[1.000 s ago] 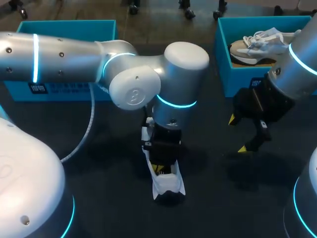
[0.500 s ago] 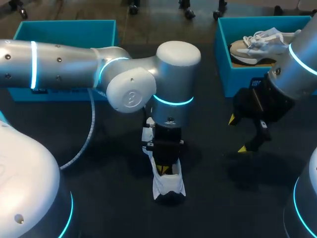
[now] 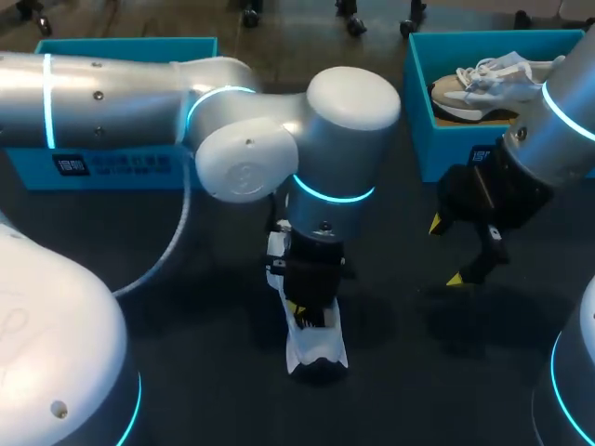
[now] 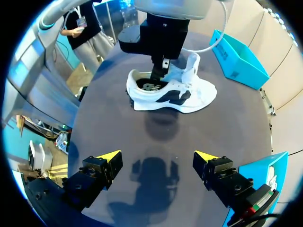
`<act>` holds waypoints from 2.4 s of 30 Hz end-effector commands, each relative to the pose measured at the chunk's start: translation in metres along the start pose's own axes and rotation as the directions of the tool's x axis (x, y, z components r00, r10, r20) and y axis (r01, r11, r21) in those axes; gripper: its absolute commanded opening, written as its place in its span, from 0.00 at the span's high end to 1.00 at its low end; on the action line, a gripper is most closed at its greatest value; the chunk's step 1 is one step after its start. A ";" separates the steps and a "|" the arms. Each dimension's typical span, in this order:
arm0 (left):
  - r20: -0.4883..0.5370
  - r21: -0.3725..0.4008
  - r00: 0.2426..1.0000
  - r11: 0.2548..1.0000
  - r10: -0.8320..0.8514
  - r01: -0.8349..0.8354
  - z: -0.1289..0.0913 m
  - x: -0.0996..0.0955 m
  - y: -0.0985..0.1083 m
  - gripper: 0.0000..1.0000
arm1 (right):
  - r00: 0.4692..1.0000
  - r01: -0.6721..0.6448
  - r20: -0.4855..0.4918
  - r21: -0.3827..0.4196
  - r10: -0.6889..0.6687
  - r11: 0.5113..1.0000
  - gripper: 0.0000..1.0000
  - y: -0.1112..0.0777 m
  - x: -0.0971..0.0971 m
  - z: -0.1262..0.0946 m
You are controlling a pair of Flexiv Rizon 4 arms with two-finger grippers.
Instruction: Take the shoe out of the shoebox, open the shoe tongue, remove and reinsert the insole, then place the shoe into the shoebox
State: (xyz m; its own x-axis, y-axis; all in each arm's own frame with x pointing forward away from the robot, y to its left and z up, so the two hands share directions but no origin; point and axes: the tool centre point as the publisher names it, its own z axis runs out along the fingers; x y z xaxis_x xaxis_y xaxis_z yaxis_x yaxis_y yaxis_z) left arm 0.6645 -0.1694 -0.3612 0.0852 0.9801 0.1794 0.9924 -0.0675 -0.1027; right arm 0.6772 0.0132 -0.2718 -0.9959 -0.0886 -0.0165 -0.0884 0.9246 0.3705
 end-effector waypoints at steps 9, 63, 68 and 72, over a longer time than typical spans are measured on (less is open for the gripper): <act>-0.104 0.022 0.992 0.997 -0.069 0.071 0.027 -0.003 0.017 1.00 | 1.000 -0.001 0.002 0.002 0.001 1.000 0.00 0.000 0.001 0.001; -0.044 -0.005 0.986 0.987 -0.160 0.160 0.033 0.003 0.006 1.00 | 1.000 -0.001 0.002 0.002 0.001 1.000 0.00 0.000 0.001 0.001; -0.077 -0.005 0.982 0.985 -0.172 0.172 0.044 0.006 0.006 1.00 | 1.000 -0.001 0.002 0.002 0.001 1.000 0.00 0.000 0.001 0.001; -0.094 0.002 0.980 0.984 -0.178 0.179 0.056 0.008 0.006 1.00 | 1.000 -0.001 0.002 0.002 0.001 1.000 0.00 0.000 0.001 0.001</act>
State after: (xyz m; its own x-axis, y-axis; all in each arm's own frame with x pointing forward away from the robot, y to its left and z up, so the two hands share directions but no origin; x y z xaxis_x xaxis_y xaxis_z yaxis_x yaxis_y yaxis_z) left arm 0.6662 -0.1501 -0.3988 -0.0869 0.9591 0.2694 0.9917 0.1091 -0.0686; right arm 0.6771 0.0131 -0.2718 -0.9959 -0.0885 -0.0165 -0.0883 0.9247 0.3704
